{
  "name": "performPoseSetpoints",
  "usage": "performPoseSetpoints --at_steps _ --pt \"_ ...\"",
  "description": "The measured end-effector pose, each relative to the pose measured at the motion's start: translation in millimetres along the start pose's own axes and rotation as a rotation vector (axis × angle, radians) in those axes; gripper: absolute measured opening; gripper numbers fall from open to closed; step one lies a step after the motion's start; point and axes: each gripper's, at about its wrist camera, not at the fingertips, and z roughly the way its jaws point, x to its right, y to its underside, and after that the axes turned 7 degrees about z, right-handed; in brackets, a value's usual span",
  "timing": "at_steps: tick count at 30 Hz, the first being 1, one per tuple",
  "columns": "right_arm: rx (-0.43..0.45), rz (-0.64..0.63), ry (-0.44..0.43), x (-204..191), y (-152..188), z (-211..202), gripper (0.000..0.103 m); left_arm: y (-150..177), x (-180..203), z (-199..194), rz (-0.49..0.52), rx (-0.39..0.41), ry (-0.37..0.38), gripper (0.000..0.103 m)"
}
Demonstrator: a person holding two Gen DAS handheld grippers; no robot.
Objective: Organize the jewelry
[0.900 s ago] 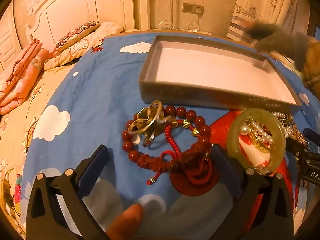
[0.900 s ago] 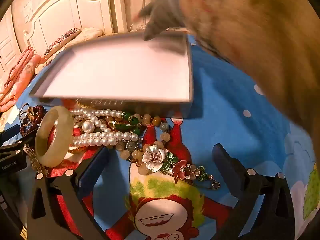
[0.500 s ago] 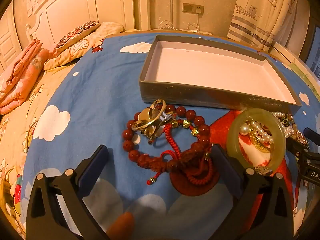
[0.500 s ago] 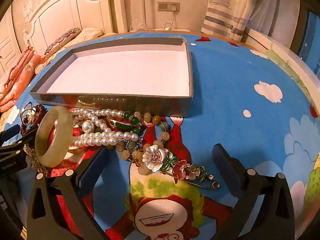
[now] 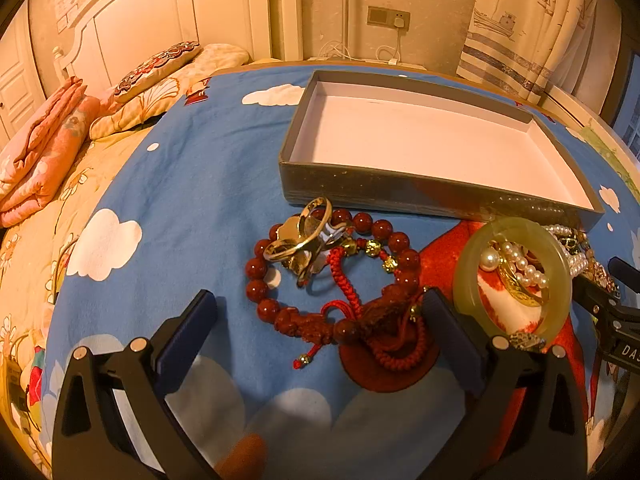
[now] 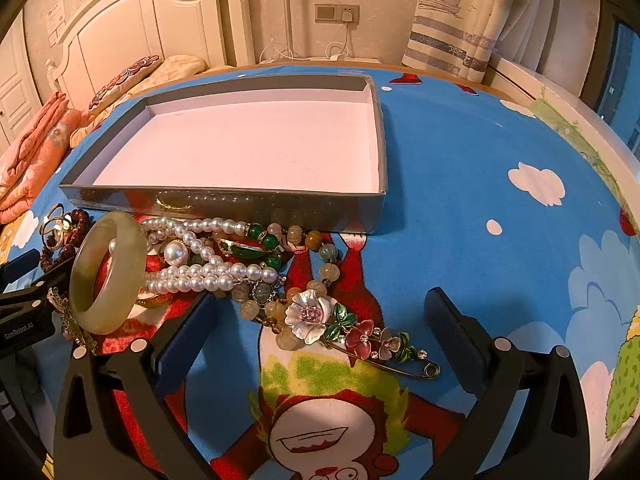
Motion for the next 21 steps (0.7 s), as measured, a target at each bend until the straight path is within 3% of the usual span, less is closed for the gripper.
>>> performPoseSetpoints --at_steps 21 --pt "0.000 -0.005 0.004 -2.5 1.5 -0.7 0.099 -1.2 -1.0 -0.5 0.002 0.000 0.001 0.101"
